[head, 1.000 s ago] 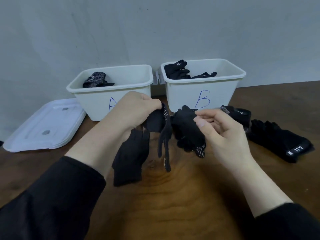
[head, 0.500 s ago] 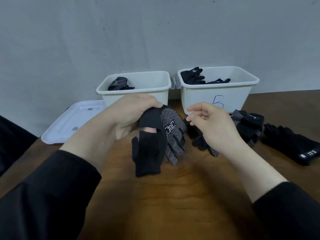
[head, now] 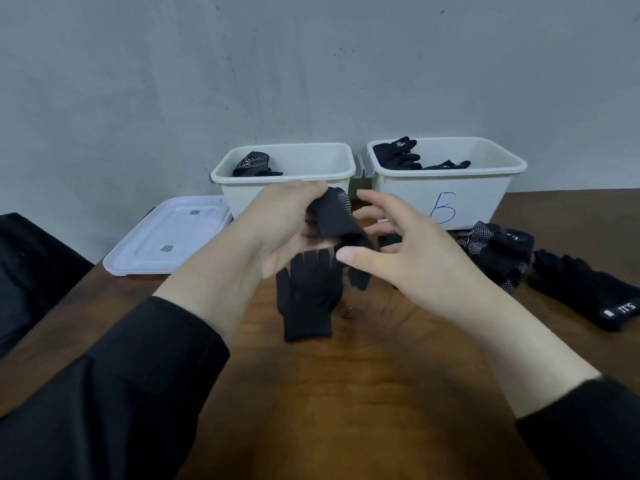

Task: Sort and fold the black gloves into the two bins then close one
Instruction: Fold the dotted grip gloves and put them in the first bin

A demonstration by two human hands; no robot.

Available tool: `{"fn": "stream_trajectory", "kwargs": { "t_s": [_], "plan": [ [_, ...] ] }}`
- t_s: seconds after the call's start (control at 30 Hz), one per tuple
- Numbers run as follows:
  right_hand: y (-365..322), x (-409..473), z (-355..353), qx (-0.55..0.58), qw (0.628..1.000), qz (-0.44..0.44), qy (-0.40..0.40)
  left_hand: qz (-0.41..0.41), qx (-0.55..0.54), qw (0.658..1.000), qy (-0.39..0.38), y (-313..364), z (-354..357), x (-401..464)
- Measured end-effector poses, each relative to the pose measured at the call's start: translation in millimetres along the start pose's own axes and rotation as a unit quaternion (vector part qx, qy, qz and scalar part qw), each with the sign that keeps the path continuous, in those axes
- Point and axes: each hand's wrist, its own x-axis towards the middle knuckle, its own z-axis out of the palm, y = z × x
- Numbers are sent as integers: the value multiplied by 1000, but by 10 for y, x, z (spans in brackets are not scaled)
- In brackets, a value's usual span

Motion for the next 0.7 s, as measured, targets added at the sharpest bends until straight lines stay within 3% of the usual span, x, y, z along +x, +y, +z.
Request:
{"fn": "stream_trajectory", "kwargs": {
  "t_s": [0.1,0.17,0.3,0.33,0.47,0.53,0.6,0.7],
  "plan": [
    [36,56,76,-26,997,-1,75,-5,10,999,-40,-21,74,-65],
    [73,100,68,27,991,28,125,11,24,1000,-14,-59,28,-64],
    [164,152,90,170,972,124,102,-18,-15,998,-59,-200,22,-139],
    [216,157,120,138,978,131,86,-3,-15,999,-50,-252,53,-132],
    [482,37,228,-123,985,114,-50,112,97,981,124,-495,-25,-43],
    [566,-108,303,-173,980,53,-82,126,244,953,125,-722,-204,-31],
    [610,-233,421,-222,969,-45,-97,137,400,901,102,-995,-382,-51],
    [630,-321,613,-281,946,-67,-144,132,506,851,53,-1297,-535,-105]
  ]
}}
